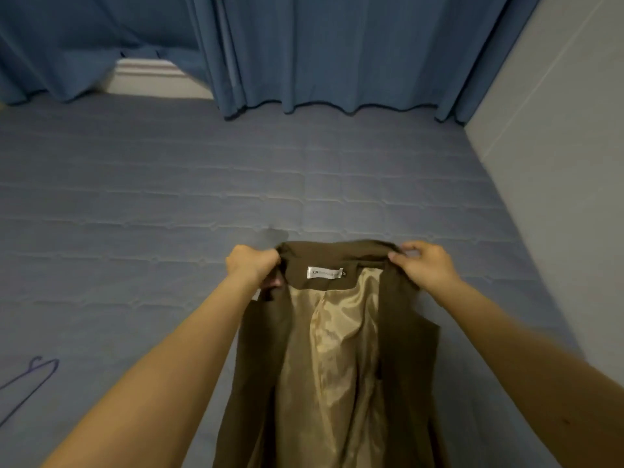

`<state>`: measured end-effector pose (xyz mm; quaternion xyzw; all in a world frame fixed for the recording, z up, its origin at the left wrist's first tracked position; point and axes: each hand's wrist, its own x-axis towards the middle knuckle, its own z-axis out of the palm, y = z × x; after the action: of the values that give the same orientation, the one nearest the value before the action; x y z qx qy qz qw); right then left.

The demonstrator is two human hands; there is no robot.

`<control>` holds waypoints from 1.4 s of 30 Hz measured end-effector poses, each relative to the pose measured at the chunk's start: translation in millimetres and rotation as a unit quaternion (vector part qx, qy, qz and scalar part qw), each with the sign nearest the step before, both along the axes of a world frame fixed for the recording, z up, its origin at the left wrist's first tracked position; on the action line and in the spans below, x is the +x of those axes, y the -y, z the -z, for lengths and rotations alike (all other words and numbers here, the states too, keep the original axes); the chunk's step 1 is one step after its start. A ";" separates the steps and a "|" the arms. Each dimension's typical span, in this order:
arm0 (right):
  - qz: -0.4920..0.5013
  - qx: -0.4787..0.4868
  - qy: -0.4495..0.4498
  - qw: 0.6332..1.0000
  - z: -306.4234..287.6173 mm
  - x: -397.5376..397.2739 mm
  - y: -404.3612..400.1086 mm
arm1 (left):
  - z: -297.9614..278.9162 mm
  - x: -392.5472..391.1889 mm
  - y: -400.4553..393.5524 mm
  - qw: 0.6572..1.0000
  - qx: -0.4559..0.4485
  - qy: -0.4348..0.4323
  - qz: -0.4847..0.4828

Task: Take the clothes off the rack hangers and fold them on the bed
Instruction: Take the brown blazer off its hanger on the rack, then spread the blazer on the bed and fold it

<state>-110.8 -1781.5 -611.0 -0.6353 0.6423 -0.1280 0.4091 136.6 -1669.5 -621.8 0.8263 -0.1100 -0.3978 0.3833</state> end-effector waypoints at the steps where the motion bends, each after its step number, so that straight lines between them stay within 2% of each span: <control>1: 0.051 0.034 0.091 0.994 13.3 7.7 7.1 | 13.8 3.2 12.9 0.996 -0.040 -0.067 -0.038; 2: 0.082 0.052 0.149 0.984 22.4 11.4 10.0 | 24.8 3.3 20.4 0.990 -0.076 -0.106 -0.060; 3: 0.088 0.055 0.156 0.982 34.7 11.8 10.0 | 36.1 1.5 23.4 0.987 -0.099 -0.117 -0.058; 5: 0.081 0.030 0.111 0.990 68.8 3.7 6.0 | 60.8 -4.3 18.5 0.992 -0.107 -0.060 -0.013; 7: 0.055 0.020 0.057 0.997 105.3 -14.2 -7.3 | 90.7 -10.4 2.8 0.997 -0.068 -0.001 0.023; 10: 0.013 0.066 -0.028 0.997 147.3 -38.9 -30.2 | 133.7 -16.4 -30.2 0.999 -0.037 0.007 0.029; 13: -0.008 0.106 -0.072 0.992 177.1 -54.1 -50.0 | 157.1 -22.8 -63.0 0.998 0.013 0.024 0.056; 21: -0.009 0.180 -0.085 0.980 196.2 -64.0 -101.7 | 187.7 -37.4 -138.3 0.992 0.072 0.067 0.074; 29: -0.087 0.227 -0.065 0.968 177.7 -85.4 -163.1 | 203.5 -75.3 -235.2 0.984 0.122 0.081 0.102; 32: -0.115 0.227 -0.080 0.964 170.3 -99.7 -191.9 | 200.2 -91.8 -272.3 0.968 0.152 0.112 0.165; 33: -0.125 0.224 -0.085 0.963 171.7 -105.4 -198.9 | 198.8 -95.5 -280.8 0.949 0.177 0.146 0.217; 36: -0.141 0.209 -0.119 0.960 179.7 -129.2 -232.9 | 191.1 -109.1 -314.0 0.838 0.253 0.271 0.401; 37: -0.142 0.204 -0.132 0.960 184.0 -137.6 -244.6 | 190.9 -113.1 -324.9 0.821 0.257 0.288 0.420; 38: -0.147 0.201 -0.146 0.957 188.7 -146.2 -257.8 | 192.2 -116.5 -336.3 0.820 0.260 0.291 0.418; 42: -0.174 0.234 -0.205 0.934 208.4 -172.7 -322.6 | 209.8 -129.9 -384.1 0.867 0.258 0.245 0.349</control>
<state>-283.4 -1458.9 -819.4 -0.6364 0.6031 0.2320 0.4213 6.7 -1285.4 -831.6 0.8742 -0.3750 -0.3048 -0.0470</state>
